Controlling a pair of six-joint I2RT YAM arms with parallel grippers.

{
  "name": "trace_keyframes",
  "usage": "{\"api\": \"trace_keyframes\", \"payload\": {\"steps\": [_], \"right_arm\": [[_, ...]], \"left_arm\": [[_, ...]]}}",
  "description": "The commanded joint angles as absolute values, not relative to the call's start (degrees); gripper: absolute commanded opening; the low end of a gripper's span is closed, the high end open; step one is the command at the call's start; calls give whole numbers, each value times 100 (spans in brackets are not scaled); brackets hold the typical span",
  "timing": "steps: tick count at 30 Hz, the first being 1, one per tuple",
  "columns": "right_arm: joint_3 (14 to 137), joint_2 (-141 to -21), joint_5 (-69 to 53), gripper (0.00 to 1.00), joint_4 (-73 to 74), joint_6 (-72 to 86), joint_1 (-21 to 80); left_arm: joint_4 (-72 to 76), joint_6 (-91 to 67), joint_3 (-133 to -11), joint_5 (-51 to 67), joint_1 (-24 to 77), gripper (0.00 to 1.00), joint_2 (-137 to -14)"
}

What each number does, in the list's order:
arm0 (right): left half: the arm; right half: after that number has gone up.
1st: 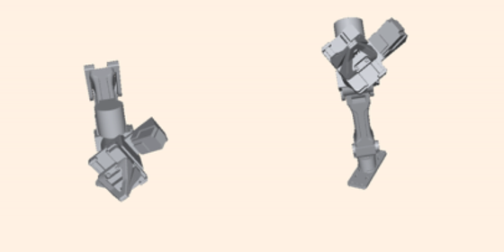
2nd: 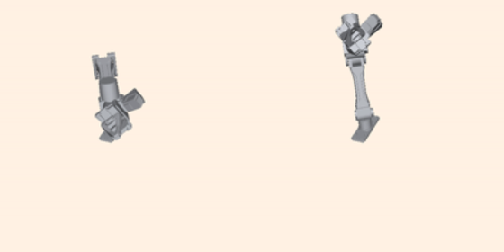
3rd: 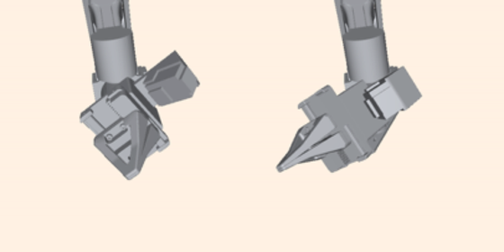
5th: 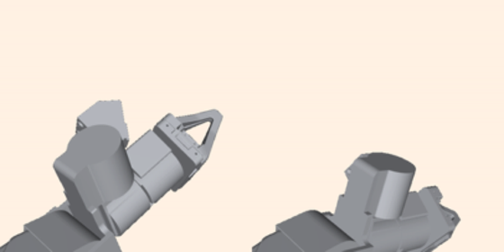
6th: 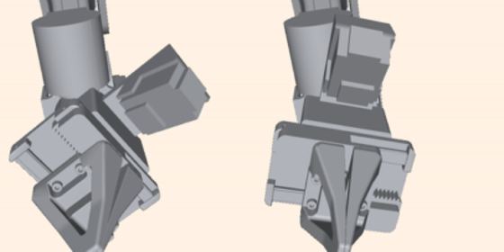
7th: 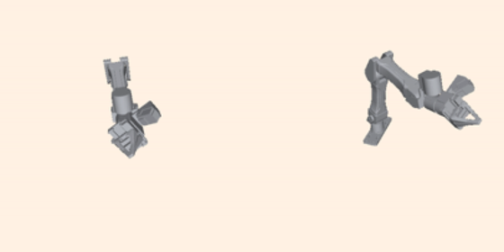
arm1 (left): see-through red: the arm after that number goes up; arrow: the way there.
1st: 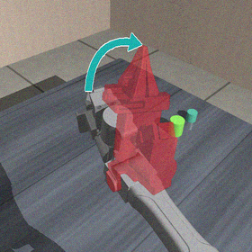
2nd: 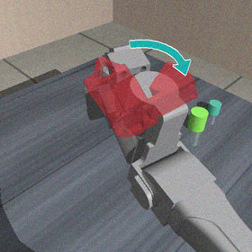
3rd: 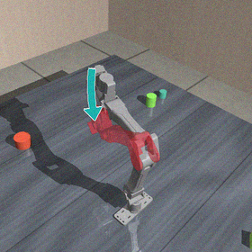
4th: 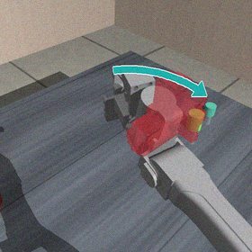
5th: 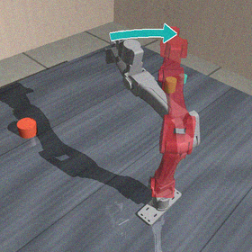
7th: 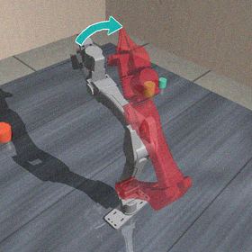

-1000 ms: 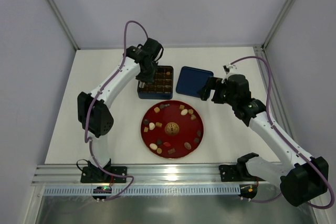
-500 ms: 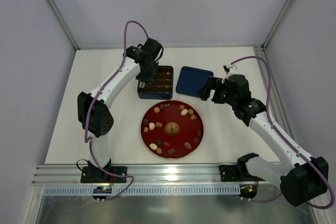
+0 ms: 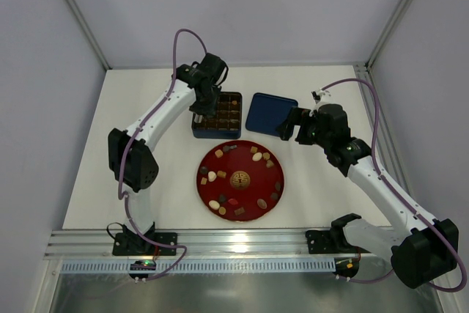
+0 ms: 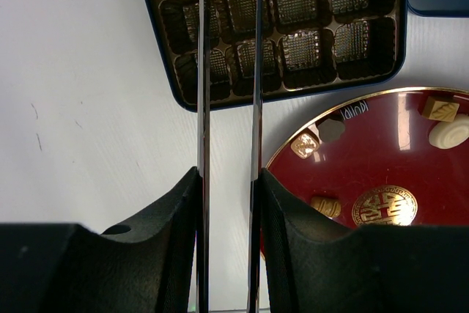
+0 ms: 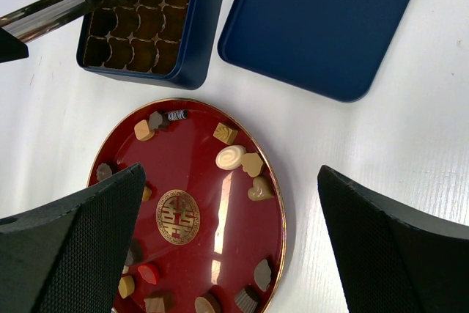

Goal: Pack the chocolate

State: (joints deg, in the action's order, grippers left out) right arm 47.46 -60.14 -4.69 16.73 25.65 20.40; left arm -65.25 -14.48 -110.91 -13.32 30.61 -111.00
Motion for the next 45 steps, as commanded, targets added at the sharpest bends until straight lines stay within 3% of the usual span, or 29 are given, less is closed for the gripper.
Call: {"api": "trace_keyframes", "payload": {"steps": [1, 16, 26, 33, 45], "right_arm": [[4931, -5976, -510, 100, 1459, 2549, 2021], [4966, -5959, -501, 100, 1477, 2540, 2021], [5071, -5994, -571, 100, 1529, 2487, 2021], [5133, -6108, -615, 100, 1529, 2435, 2021], [4948, -6082, -606, 100, 1485, 2443, 2021]], "left_arm": [[-6381, -1380, -11259, -1274, 3015, 36, -10907], [-6259, -1555, -11101, -915, 2918, 36, -10398], [-5257, -2364, -10144, -1108, 1583, 40, -9624], [-4475, -2470, -9853, -1152, 722, 41, -10274], [-4017, -2312, -9800, -1160, 255, 47, -11372]]}}
